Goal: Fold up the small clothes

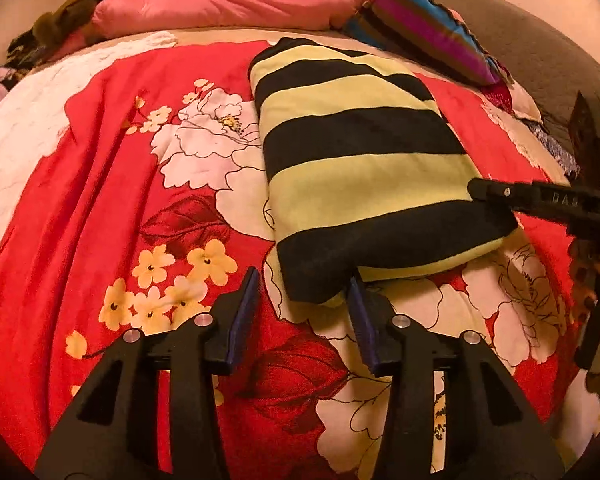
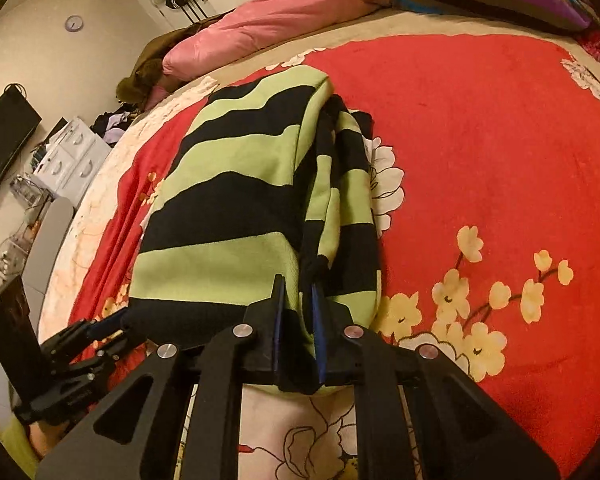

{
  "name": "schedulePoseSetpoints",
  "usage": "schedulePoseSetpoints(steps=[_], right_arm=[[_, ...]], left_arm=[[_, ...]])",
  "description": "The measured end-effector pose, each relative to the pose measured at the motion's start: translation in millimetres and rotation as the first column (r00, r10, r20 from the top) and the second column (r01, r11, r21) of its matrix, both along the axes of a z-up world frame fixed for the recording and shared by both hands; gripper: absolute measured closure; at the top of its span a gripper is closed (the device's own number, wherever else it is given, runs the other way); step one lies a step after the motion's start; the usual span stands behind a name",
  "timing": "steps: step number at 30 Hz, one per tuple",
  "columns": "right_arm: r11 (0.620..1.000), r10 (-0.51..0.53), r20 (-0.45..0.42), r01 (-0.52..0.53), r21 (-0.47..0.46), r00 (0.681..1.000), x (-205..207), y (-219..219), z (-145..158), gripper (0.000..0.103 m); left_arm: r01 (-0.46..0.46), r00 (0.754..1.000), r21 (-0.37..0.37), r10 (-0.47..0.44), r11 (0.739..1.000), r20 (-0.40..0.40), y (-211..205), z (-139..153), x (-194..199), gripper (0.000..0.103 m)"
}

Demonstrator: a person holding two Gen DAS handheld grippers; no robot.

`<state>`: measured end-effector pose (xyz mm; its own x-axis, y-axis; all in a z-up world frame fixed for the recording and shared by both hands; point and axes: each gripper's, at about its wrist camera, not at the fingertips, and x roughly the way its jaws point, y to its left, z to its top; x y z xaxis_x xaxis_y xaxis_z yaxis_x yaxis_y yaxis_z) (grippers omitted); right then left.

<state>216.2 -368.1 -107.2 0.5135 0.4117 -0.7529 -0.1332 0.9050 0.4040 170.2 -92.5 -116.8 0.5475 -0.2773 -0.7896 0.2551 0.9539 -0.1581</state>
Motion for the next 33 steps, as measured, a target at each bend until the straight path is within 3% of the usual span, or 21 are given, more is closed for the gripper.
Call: schedulePoseSetpoints(steps=[10,16,20,23,33], right_arm=[[1.0,-0.019,0.009,0.019,-0.022,1.0,-8.6,1.0,17.0,0.082],[0.999,-0.035,0.055,0.037,-0.031,0.998,-19.1,-4.2,40.5,0.079],[1.0,-0.028,0.086,0.029,-0.006,0.996,-15.3,-1.0,54.5,0.069],[1.0,-0.002,0.101,0.003,-0.004,0.995,-3.5,11.5,60.1,0.069],[0.995,0.072,0.065,-0.068,-0.074,0.995,34.6,50.6,41.6,0.069]], left_arm=[[-0.029,0.999,-0.029,0.03,0.999,0.039,10.3,18.9,-10.3,0.065],[-0.071,0.992,-0.032,0.074,0.997,0.103,19.6,32.8,-13.6,0.055],[-0.072,0.993,-0.028,0.074,0.997,0.092,18.4,28.0,-11.5,0.051],[-0.057,0.994,-0.009,0.058,0.998,0.092,13.5,24.8,-10.5,0.051],[-0.026,0.996,0.019,0.025,0.999,0.085,-2.4,13.1,-3.5,0.045]])
